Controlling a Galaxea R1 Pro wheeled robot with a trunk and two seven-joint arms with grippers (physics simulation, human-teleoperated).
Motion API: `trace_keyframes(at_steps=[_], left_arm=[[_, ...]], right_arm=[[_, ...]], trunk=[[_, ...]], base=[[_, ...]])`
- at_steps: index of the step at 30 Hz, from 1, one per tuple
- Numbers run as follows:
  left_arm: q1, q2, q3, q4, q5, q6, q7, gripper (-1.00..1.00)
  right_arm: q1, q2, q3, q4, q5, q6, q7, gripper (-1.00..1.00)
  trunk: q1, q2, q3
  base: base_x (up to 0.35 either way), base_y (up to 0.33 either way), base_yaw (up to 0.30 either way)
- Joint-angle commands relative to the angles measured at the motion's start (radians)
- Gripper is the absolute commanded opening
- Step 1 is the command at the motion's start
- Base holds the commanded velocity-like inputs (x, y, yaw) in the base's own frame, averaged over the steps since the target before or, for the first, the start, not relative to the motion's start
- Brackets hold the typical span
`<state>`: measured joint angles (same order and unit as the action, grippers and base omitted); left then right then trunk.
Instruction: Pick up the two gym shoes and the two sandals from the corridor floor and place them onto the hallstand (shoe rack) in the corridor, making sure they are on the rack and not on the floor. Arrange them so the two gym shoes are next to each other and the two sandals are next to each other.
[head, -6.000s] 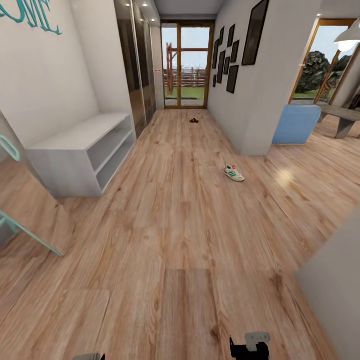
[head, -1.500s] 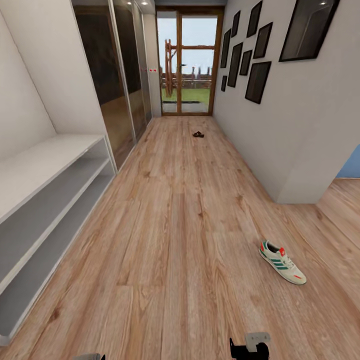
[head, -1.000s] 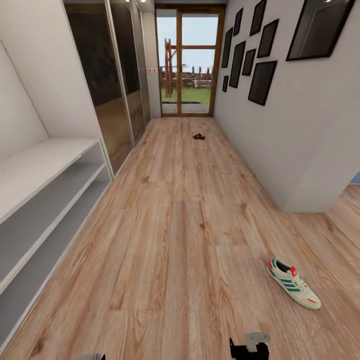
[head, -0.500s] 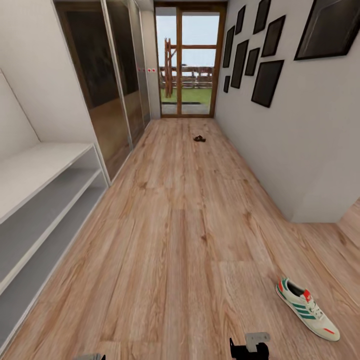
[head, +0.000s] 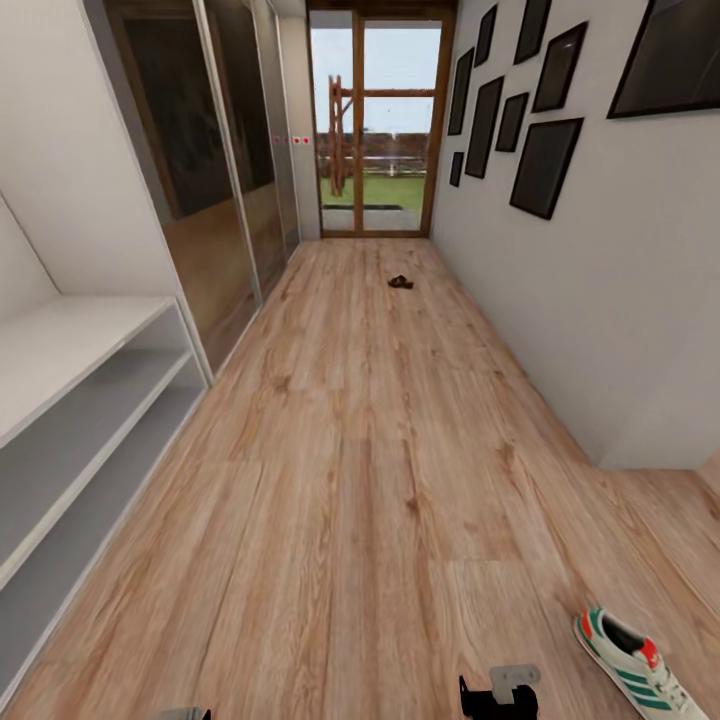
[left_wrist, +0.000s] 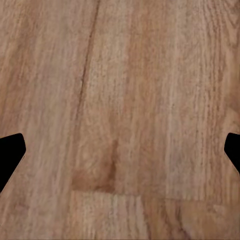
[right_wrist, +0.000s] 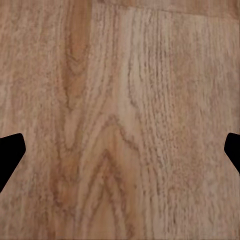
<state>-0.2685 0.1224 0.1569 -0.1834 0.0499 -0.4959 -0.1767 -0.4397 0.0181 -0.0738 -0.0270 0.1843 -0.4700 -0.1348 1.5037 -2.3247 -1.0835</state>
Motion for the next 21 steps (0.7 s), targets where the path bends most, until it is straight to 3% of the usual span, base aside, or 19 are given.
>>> trace_keyframes(at_steps=[1, 21], left_arm=[[-0.001, 0.000, 0.007, 0.001, 0.005, -0.001, -0.010, 1.00], [0.000, 0.000, 0.006, 0.001, 0.005, -0.001, -0.010, 1.00]], right_arm=[[-0.001, 0.000, -0.007, 0.001, 0.011, -0.003, -0.005, 1.00], [-0.001, 0.000, -0.007, 0.001, 0.011, -0.003, -0.005, 1.00]], trunk=[[0.000, 0.000, -0.001], [0.000, 0.000, -0.001]], base=[[0.339, 0.000, 0.000], [0.338, 0.000, 0.000]])
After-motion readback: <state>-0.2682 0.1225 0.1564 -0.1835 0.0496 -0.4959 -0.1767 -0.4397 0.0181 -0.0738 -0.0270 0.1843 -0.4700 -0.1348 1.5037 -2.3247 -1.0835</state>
